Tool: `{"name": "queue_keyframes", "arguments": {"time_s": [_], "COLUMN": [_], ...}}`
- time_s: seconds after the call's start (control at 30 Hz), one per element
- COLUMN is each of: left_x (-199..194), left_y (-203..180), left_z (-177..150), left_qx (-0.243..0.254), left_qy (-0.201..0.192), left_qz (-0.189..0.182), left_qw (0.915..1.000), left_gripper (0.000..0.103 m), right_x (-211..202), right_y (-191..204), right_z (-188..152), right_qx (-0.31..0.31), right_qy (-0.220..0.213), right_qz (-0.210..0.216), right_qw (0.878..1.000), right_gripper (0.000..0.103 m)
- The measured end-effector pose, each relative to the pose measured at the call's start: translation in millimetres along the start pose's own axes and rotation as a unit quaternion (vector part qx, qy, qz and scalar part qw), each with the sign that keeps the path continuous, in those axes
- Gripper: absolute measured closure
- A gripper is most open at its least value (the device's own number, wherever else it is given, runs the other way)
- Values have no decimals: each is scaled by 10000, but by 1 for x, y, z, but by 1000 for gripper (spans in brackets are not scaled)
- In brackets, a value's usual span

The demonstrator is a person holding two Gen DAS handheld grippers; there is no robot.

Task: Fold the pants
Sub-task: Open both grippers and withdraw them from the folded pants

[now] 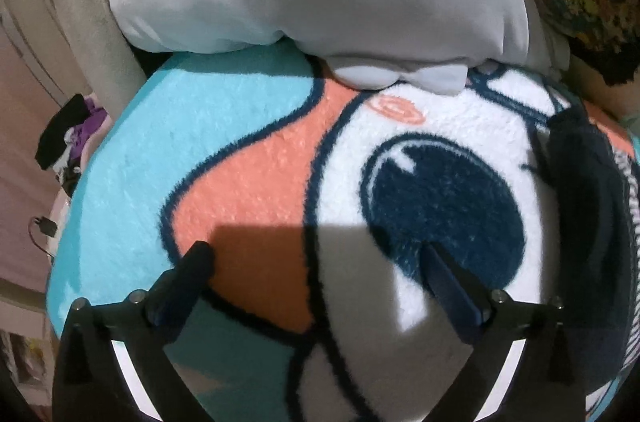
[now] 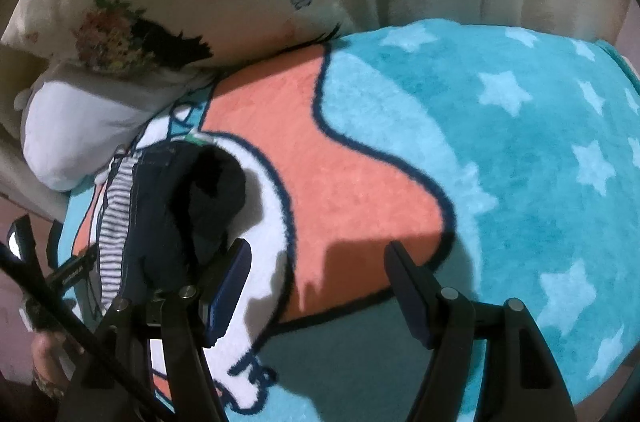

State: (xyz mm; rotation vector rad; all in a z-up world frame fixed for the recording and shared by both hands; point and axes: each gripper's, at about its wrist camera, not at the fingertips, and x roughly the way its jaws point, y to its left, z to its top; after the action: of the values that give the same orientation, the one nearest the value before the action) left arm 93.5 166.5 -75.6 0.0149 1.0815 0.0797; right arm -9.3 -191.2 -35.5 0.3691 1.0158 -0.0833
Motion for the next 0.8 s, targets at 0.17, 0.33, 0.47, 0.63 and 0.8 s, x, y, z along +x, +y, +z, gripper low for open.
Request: {"name": "queue_keyframes", "arguments": {"time_s": [0.17, 0.33, 0.47, 0.63, 0.8], "left_x": [8, 1, -40, -108, -117], "left_y": [4, 1, -12, -44, -66], "left_z": [7, 11, -1, -13, -19], "left_qx": [-82, 64, 79, 527, 767], "left_qy": [115, 186, 55, -435, -246], "left_qz": [-293, -212, -261, -825, -1262], "left_qw": [9995, 9996, 9996, 9942, 9887], "left_gripper": [0, 0, 0, 0, 0], "right_x": [1, -4, -9, -17, -12], "right_y": [5, 12, 21, 48, 68], "right_z": [-5, -9, -15, -26, -34], "right_qx": [-144, -316, -498, -1044, -1308], "right_qy": [32, -64, -171, -335, -276], "right_qz": [95, 158, 145, 78, 135], "right_qw": [9998, 9994, 9985, 9939, 9909], "right_gripper": [29, 29, 29, 29, 29]}}
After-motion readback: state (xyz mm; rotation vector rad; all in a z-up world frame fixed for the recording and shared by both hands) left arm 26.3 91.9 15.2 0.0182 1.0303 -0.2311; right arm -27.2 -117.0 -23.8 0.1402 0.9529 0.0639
